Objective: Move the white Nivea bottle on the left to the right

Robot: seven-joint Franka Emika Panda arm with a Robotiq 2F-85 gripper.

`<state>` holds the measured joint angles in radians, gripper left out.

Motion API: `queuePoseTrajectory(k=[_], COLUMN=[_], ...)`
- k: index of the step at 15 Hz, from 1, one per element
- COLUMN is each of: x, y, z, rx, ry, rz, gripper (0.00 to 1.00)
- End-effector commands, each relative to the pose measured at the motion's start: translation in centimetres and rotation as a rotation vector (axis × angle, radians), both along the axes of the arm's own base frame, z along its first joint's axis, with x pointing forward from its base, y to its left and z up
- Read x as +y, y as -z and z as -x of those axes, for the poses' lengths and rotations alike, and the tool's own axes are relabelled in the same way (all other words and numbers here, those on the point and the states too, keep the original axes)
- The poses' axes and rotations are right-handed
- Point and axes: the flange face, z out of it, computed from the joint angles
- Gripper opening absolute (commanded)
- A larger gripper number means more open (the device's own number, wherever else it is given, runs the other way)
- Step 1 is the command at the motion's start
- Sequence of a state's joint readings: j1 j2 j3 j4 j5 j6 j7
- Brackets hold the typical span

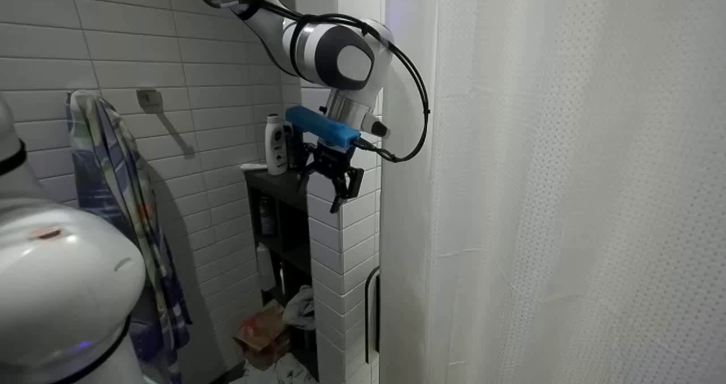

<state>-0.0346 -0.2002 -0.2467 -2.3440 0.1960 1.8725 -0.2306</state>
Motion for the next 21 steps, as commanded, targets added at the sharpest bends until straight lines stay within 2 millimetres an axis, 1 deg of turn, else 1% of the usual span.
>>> queuePoseTrajectory(k=[1, 9, 11, 13, 15, 21], x=[0.0, 0.0, 0.7, 1.8, 3.3, 8.3], y=[-0.1, -0.1, 0.2, 0.2, 0.1, -0.6], z=[0.0, -0.1, 0.3, 0.7, 0.9, 1.7], rx=[0.000, -0.001, 0.025, 0.030, 0.031, -0.005], ry=[0.000, 0.000, -0.012, -0.029, -0.064, -0.179], rz=[0.000, 0.000, -0.011, -0.010, -0.003, 0.010], gripper=[1.00, 1.00, 1.00, 1.00, 1.00, 1.00])
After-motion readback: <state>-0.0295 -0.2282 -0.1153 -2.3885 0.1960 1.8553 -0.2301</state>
